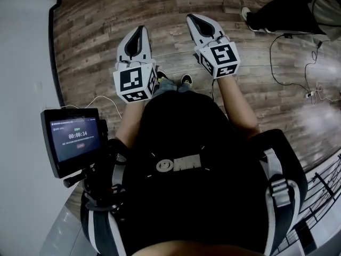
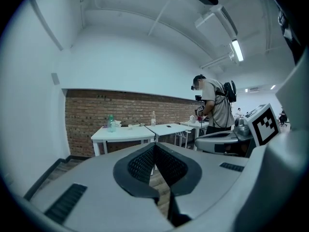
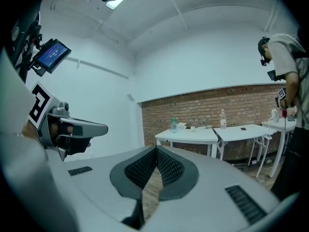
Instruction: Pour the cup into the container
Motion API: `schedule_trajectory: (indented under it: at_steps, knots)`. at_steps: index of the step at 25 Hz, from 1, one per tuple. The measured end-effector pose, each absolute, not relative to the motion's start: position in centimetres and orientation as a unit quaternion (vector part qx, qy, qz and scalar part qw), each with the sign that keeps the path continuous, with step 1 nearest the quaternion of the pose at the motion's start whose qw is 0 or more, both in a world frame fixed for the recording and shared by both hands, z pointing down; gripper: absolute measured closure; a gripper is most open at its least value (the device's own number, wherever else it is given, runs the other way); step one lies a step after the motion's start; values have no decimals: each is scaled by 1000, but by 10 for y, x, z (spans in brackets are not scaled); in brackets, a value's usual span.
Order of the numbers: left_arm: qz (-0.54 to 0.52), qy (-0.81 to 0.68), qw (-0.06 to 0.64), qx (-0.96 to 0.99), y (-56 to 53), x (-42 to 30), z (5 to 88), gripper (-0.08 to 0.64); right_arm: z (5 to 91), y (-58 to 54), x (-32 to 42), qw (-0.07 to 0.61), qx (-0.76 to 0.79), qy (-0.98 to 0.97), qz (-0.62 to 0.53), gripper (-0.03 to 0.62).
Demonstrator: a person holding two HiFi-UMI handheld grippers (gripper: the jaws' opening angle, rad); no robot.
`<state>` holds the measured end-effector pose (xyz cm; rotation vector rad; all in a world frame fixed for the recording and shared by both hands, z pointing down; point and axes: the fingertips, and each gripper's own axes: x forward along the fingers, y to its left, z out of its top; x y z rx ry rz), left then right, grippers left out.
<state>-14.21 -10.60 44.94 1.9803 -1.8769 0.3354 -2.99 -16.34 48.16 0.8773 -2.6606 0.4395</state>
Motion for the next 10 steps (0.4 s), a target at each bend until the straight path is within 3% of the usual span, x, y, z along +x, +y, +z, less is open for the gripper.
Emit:
schedule_trajectory:
  at_steps: [10]
  knots:
    - [118, -664, 193, 712, -112, -147, 448, 561, 474, -167, -38, 144, 311, -928, 142, 586]
